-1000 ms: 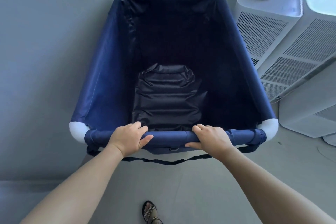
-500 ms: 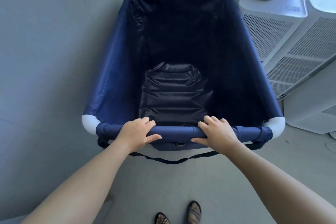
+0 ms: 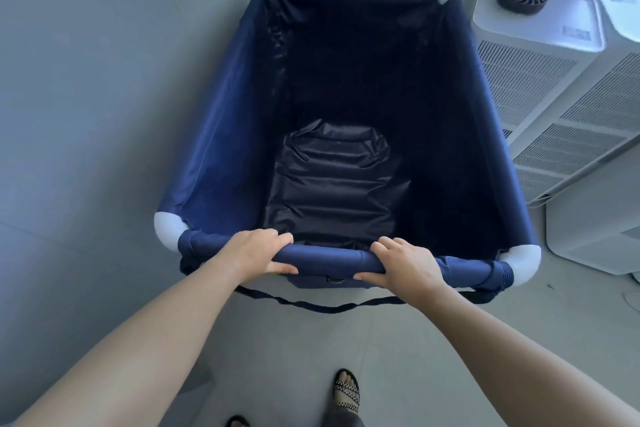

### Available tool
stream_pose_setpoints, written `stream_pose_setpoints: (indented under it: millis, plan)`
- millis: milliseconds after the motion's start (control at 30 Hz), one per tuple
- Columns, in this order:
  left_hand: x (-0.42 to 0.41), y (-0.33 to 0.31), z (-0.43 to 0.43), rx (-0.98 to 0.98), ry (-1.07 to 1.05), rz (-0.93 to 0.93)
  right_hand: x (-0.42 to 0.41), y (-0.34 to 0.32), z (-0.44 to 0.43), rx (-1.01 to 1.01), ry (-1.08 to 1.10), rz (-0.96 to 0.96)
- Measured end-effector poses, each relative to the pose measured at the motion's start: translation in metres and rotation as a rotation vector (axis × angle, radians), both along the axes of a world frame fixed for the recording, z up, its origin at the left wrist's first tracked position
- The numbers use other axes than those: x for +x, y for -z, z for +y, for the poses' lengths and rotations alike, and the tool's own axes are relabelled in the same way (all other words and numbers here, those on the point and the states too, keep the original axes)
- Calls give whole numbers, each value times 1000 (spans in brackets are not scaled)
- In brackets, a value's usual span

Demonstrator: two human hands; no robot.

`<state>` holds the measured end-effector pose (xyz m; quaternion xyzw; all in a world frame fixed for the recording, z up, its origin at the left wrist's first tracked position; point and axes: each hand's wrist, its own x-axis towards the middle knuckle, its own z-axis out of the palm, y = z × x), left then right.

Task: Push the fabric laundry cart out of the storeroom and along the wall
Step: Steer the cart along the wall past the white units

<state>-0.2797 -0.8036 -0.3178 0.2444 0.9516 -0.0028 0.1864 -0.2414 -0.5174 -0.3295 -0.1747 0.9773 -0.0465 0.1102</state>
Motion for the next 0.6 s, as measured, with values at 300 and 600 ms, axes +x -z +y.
stream_pose_setpoints:
  millis: [300, 600]
  plan:
    - [8, -2, -90, -37, 71, 10, 30, 2, -96, -11, 32, -1]
    - [37, -1, -103, 82, 135, 247, 48, -3, -102, 44, 118, 53]
